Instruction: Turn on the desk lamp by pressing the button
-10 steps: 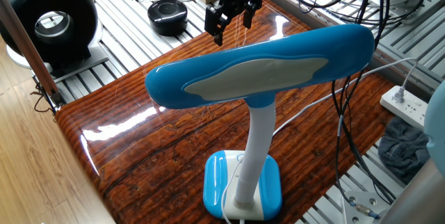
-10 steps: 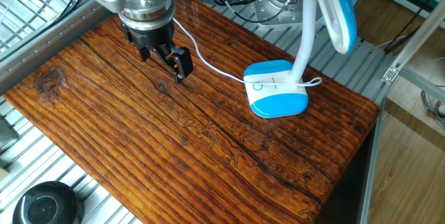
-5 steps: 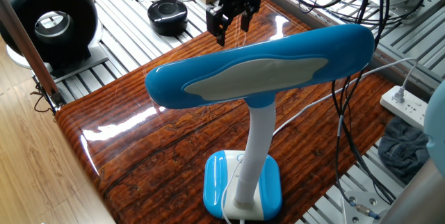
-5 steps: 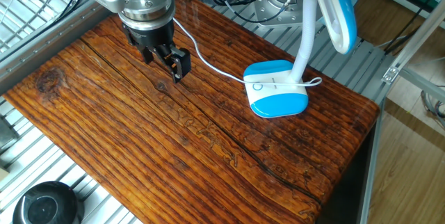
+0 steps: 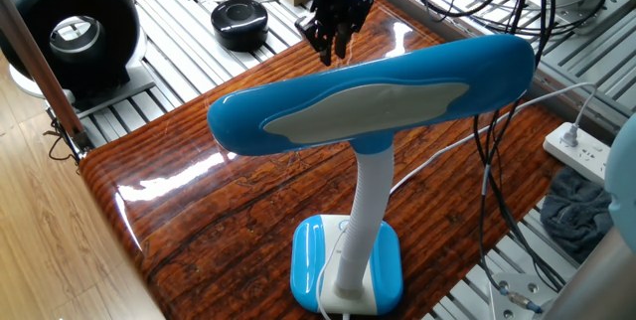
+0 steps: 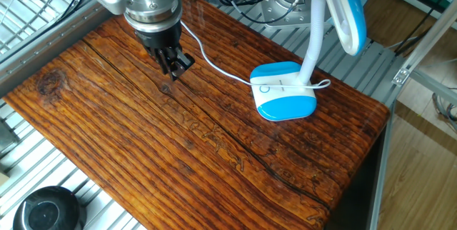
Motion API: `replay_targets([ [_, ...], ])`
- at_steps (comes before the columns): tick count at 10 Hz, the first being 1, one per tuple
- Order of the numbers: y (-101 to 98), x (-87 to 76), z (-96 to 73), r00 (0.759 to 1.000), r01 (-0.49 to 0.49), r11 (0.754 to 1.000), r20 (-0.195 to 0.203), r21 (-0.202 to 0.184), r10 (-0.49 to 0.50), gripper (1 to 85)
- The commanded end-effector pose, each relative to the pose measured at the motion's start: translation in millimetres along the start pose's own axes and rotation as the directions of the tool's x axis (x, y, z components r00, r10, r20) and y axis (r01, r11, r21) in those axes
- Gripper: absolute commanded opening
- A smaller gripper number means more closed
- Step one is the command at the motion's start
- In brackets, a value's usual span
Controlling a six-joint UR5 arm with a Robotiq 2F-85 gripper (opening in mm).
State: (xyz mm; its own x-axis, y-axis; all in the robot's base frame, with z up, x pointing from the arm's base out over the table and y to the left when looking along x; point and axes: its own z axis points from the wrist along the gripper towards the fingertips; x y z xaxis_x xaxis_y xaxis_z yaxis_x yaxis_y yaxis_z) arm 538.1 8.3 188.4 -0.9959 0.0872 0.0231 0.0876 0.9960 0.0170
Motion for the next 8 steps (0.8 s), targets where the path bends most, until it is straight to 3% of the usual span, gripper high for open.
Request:
replay_targets([
  [1, 7.3, 1.3, -0.5, 0.999, -0.037, 0.999, -0.003, -0.032, 0.037, 1.0],
  [4, 22.0, 13.5, 3.8, 0.992, -0.126, 0.984, -0.028, -0.129, 0.123, 1.0],
  [8, 37.3, 42.3, 6.6, 0.978, -0.19, 0.966, -0.124, -0.178, 0.169, 1.0],
])
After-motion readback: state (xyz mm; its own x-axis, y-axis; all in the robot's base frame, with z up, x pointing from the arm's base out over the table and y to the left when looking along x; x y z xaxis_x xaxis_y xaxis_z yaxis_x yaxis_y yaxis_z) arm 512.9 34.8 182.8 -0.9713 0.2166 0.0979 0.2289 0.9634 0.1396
